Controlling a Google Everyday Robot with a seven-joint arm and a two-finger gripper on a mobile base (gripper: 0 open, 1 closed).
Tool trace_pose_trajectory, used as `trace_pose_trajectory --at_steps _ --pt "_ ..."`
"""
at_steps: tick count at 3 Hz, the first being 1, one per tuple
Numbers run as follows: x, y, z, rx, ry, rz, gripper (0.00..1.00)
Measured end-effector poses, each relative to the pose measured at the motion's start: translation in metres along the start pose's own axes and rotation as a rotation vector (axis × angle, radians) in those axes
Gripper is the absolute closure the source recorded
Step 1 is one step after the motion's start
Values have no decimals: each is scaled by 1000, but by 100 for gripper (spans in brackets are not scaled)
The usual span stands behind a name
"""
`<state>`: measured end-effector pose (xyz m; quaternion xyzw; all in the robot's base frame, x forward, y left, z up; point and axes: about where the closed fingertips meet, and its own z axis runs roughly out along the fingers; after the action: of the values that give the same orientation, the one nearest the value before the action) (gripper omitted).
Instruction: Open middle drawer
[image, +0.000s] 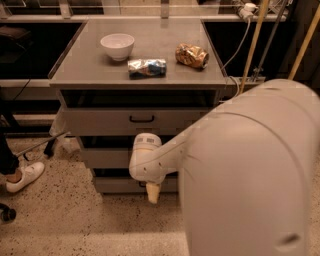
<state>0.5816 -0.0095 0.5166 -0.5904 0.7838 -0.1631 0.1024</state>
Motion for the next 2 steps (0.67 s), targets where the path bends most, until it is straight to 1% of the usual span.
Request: trace_pose_trajectory --at_steps 1,2 --pt "-30 -44 47 32 33 -48 0" --pt "-40 -82 85 18 45 -48 0"
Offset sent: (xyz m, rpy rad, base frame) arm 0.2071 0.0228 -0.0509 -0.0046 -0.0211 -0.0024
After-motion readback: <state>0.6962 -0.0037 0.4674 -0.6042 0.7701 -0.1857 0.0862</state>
